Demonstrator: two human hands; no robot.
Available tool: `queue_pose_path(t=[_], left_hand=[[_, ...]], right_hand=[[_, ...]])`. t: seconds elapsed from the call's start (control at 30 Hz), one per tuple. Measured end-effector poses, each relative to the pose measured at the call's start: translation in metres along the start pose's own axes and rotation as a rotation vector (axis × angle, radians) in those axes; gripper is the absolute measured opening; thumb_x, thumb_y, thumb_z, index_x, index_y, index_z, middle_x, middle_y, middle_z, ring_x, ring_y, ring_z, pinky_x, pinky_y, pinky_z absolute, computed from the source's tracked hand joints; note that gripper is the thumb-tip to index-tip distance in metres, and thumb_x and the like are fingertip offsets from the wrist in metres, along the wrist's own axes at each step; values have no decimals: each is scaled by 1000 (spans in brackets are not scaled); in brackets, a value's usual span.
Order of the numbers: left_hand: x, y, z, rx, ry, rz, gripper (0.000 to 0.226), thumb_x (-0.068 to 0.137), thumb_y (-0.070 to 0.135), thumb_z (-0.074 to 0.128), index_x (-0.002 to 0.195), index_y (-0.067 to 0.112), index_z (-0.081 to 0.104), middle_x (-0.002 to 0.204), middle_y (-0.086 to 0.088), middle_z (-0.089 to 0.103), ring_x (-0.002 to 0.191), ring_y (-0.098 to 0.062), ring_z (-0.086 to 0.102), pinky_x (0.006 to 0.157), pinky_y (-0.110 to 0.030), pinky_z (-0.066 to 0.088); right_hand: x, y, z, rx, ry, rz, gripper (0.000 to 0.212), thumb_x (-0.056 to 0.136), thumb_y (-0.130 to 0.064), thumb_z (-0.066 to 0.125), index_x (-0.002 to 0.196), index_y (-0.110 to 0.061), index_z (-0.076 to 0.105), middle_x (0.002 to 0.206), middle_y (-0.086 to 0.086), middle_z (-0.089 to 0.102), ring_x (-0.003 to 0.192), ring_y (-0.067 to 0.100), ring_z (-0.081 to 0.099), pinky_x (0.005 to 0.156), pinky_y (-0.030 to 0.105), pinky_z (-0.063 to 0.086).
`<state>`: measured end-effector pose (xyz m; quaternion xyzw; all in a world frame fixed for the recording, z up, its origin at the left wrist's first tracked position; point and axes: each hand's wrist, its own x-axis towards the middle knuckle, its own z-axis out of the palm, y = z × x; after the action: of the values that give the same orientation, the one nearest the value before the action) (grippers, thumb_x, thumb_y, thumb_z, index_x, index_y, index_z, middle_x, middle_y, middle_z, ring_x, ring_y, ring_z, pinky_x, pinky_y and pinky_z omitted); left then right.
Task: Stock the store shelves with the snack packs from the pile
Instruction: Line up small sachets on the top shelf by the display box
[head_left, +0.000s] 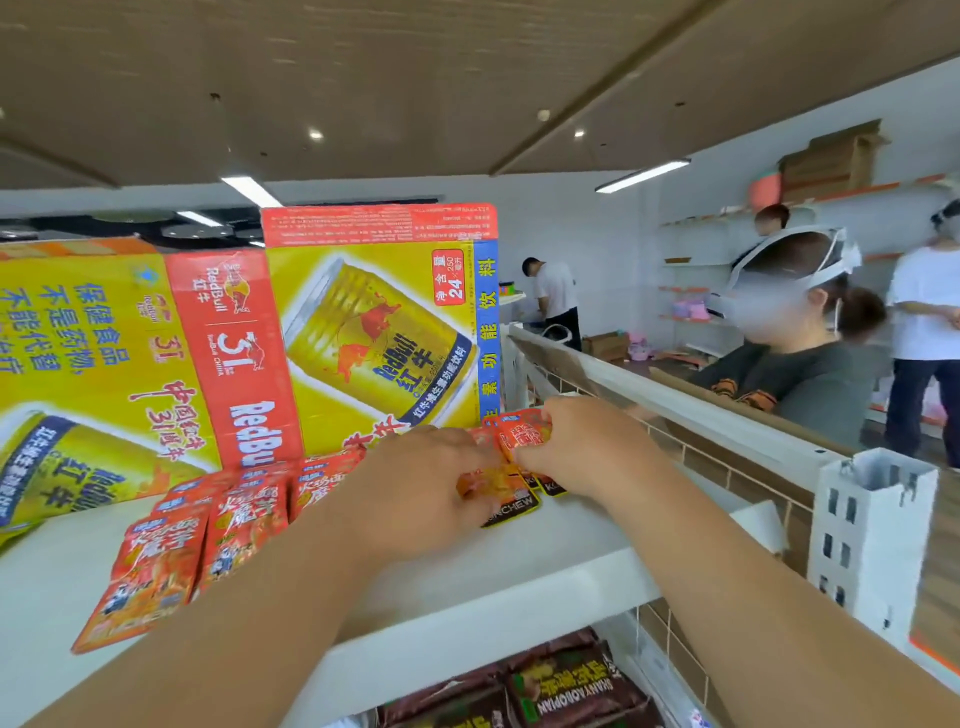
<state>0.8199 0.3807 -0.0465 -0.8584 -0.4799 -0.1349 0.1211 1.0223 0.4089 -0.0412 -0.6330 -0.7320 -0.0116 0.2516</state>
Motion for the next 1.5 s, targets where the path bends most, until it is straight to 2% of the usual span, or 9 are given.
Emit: queue_pose_path(t=[0.13, 0.23, 0.5, 0.67, 0.87, 1.07, 1.17, 1.3, 1.5], left_hand=[[0, 2, 2, -6, -32, 37, 52, 84, 62, 45, 132, 45, 58, 114, 15, 61, 108, -12, 58, 89, -33, 50], [0, -1, 3, -35, -36, 49, 53, 84, 62, 45, 132, 45, 58, 119, 15, 62, 110, -10, 58, 91, -34, 50], [3, -2, 6, -35, -27, 83, 56, 84, 59, 47, 137, 45, 55, 127, 14, 61, 118, -10, 55, 96, -34, 48], [4, -5, 10, -50, -11, 82, 56, 83, 60, 47, 136, 43, 56, 128, 15, 60, 119, -9, 54, 97, -35, 48], [5, -8, 14, -48, -1, 79, 57, 84, 62, 45, 136, 43, 56, 132, 16, 59, 121, -9, 54, 100, -32, 47], [2, -7, 7, -103, 46, 46, 54, 82, 60, 49, 134, 45, 57, 125, 15, 62, 115, -12, 57, 97, -36, 49], [-2, -5, 2, -77, 93, 15, 53, 84, 60, 53, 135, 46, 55, 130, 14, 61, 120, -14, 56, 100, -37, 47], [-1, -5, -3, -6, 114, -28, 59, 80, 68, 43, 133, 45, 56, 128, 13, 60, 119, -17, 55, 99, -41, 47], [-15, -10, -22, 130, 243, -70, 66, 82, 71, 40, 138, 39, 53, 139, 6, 56, 126, -23, 52, 100, -47, 46]], right_hand=[[4, -1, -1, -31, -39, -10, 41, 79, -60, 62, 102, -26, 58, 100, -1, 65, 93, 23, 62, 70, 33, 43], [4, -1, 0, -65, -86, -19, 33, 81, -58, 63, 94, -28, 55, 96, -2, 65, 92, 23, 63, 65, 32, 39], [4, 1, 8, -35, -47, -27, 46, 80, -64, 65, 111, -32, 56, 113, -2, 65, 100, 22, 61, 72, 32, 42], [-3, 2, 5, -38, -64, -27, 34, 85, -62, 63, 100, -37, 45, 113, 0, 64, 99, 21, 60, 70, 31, 38], [-4, 3, 4, -55, -76, -6, 48, 86, -63, 61, 121, -31, 54, 116, 0, 61, 99, 20, 58, 73, 31, 41], [-3, 7, 3, -23, -56, 0, 46, 83, -69, 61, 111, -34, 53, 112, -1, 62, 97, 20, 57, 78, 34, 47], [-3, 7, 0, -49, 13, 2, 45, 83, -71, 59, 103, -31, 56, 102, -2, 61, 89, 19, 54, 70, 34, 41], [-4, 3, -8, -9, 106, -29, 38, 85, -63, 60, 97, -27, 58, 94, -2, 60, 84, 20, 56, 62, 33, 37], [-3, -19, -21, 141, 161, -262, 33, 85, -57, 66, 105, -31, 60, 106, -4, 61, 96, 19, 59, 75, 35, 49]])
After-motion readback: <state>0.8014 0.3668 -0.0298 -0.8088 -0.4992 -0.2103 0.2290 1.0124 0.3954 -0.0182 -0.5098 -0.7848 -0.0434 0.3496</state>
